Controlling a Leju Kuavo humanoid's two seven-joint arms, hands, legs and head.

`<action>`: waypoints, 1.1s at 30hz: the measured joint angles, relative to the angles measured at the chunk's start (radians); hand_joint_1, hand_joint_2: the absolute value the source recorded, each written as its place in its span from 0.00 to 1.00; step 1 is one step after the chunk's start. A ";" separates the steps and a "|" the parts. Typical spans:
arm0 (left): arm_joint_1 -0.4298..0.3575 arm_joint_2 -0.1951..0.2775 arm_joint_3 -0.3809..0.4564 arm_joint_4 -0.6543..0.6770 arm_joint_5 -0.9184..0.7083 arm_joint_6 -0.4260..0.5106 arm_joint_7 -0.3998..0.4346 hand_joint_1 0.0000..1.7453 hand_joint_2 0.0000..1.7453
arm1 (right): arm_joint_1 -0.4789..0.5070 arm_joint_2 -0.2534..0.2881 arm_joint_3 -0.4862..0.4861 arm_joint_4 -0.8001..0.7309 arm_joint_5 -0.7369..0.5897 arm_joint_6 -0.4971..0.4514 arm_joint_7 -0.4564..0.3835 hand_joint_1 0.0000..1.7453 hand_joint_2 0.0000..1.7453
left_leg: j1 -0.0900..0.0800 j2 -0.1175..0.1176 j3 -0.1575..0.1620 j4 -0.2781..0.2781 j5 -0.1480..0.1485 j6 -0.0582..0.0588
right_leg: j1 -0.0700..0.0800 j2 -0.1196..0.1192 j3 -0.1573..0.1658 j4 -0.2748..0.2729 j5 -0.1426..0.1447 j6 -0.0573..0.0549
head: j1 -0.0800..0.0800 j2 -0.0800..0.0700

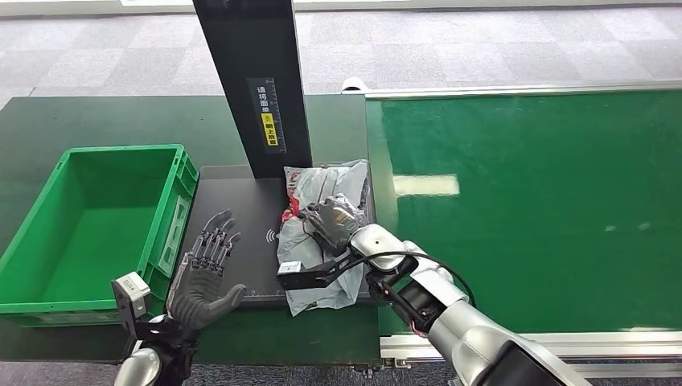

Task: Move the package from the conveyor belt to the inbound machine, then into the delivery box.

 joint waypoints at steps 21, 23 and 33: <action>0.028 0.015 0.009 0.010 0.015 0.030 -0.024 0.00 1.00 | 0.272 -0.197 -0.627 -0.345 -1.005 0.419 -0.151 0.00 1.00 | 0.000 -0.003 0.000 0.000 -0.001 0.000 | 0.000 -0.002 0.000 0.000 0.000 0.000 | 0.000 0.000; 0.033 0.016 0.010 0.010 0.013 0.027 -0.024 0.00 1.00 | 0.312 -0.221 -0.644 -0.378 -1.012 0.421 -0.157 0.00 1.00 | 0.000 -0.004 0.000 0.000 -0.001 0.000 | 0.000 -0.002 0.000 -0.001 0.000 0.000 | 0.000 0.000; 0.034 0.007 0.011 0.011 -0.037 0.031 0.003 0.00 1.00 | 0.497 -0.277 -0.705 -0.537 -1.036 0.415 -0.158 0.00 1.00 | 0.000 -0.005 -0.001 0.000 -0.001 0.000 | 0.000 -0.003 0.000 -0.001 -0.001 0.000 | 0.000 0.000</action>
